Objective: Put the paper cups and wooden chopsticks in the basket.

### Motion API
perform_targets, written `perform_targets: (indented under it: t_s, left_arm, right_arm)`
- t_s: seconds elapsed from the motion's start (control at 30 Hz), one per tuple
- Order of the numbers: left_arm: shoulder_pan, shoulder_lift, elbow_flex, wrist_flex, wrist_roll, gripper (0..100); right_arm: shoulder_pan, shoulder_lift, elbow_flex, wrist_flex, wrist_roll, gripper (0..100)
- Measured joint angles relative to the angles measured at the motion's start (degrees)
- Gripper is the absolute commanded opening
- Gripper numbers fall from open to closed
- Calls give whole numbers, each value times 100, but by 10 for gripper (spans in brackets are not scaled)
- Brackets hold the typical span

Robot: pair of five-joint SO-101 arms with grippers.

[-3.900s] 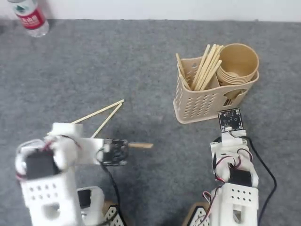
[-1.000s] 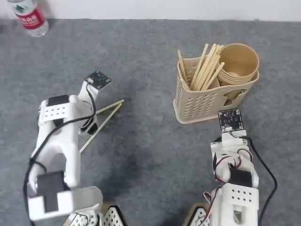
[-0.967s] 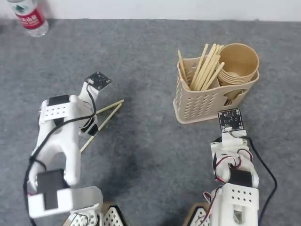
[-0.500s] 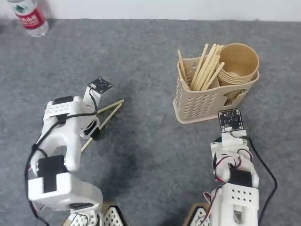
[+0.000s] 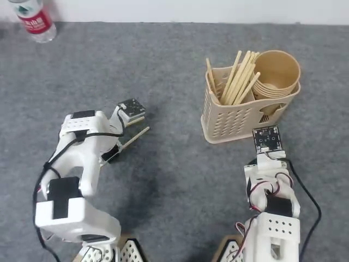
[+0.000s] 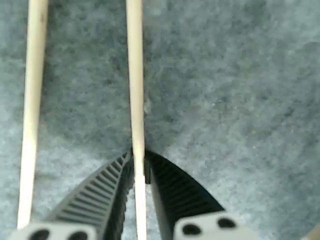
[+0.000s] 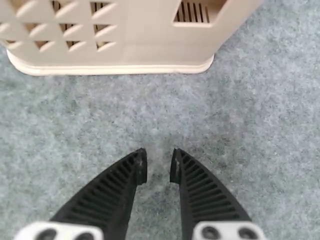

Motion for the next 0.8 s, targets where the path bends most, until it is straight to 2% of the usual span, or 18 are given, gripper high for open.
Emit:
perform_targets:
  t_s: [0.1,0.27,0.4,0.47,0.53,0.6,0.8]
  left_arm:
    - [26,-105,-114,185,0,9]
    - [229,-1011,-905,1196,0,9]
    - [809,-2321,-1653,2101,0,9]
    - [1222,-2998,-1978,2295,18,10]
    - [1626,-3631,-2224,2233,492,10]
    - [1925,-4105,-2365,1820,1213,11]
    - [2620,-4738,-2409,-571,4343,12]
  right_arm:
    - [0,0,0,0,0,97]
    - [0,0,0,0,0,97]
    - [0,0,0,0,0,97]
    - [0,0,0,0,0,97]
    - [0,0,0,0,0,97]
    - [0,0,0,0,0,97]
    - [0,0,0,0,0,97]
